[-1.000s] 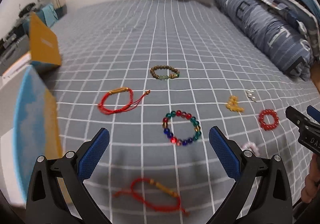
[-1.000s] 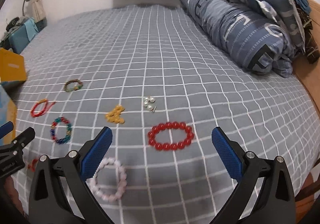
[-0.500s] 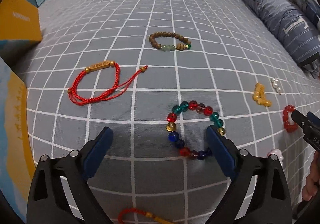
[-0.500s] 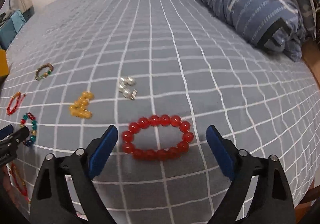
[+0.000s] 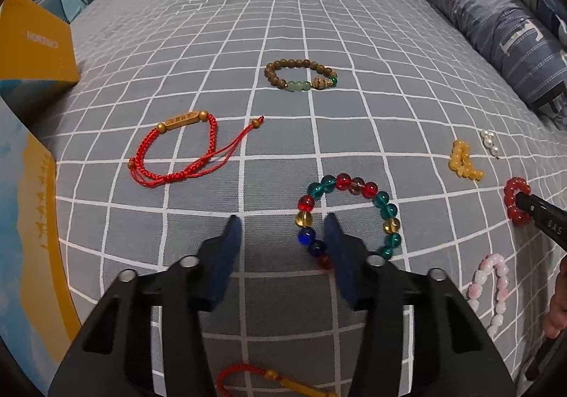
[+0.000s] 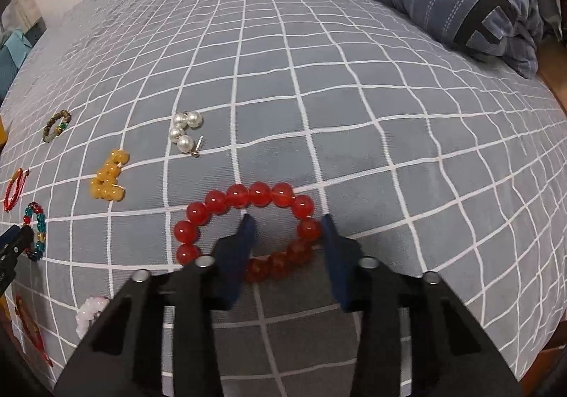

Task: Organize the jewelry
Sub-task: 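Grasp the multicolour bead bracelet with the left tool while the right tool grasps the red bead bracelet, then carry both held bracelets over the open white box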

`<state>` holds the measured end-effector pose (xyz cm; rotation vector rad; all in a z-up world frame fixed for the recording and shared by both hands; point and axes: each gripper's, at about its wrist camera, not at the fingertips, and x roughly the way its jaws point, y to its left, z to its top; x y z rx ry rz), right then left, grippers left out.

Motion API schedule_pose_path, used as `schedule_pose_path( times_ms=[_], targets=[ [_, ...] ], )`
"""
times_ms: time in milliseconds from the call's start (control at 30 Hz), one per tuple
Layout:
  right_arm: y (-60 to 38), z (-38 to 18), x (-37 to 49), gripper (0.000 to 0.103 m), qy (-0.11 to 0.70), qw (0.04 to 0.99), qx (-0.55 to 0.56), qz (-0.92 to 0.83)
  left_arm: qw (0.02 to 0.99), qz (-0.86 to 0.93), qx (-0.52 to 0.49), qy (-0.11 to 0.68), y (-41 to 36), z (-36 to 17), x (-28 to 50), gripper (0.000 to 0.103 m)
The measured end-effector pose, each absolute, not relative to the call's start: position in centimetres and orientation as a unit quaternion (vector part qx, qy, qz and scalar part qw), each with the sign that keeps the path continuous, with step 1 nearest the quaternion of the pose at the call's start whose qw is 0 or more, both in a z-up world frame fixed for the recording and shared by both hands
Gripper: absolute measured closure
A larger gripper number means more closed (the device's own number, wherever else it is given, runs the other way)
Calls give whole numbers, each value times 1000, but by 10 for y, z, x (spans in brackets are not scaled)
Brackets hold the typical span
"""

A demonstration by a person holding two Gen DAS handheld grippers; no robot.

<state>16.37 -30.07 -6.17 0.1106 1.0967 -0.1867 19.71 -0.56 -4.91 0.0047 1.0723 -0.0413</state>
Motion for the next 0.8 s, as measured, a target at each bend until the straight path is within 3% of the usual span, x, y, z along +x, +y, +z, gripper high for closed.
schedule_pose_path(
  times_ms=[67, 167, 800],
  targets=[
    [-301, -61, 162, 84, 520, 847, 54, -94, 860, -19, 3, 510, -3, -49, 197, 69],
    [-302, -61, 161, 87, 519, 848, 56, -96, 861, -21, -2, 509, 1, -48, 196, 92],
    [-300, -38, 148, 90, 495, 863, 63, -80, 871, -51, -15, 489, 4, -27, 184, 94]
  ],
)
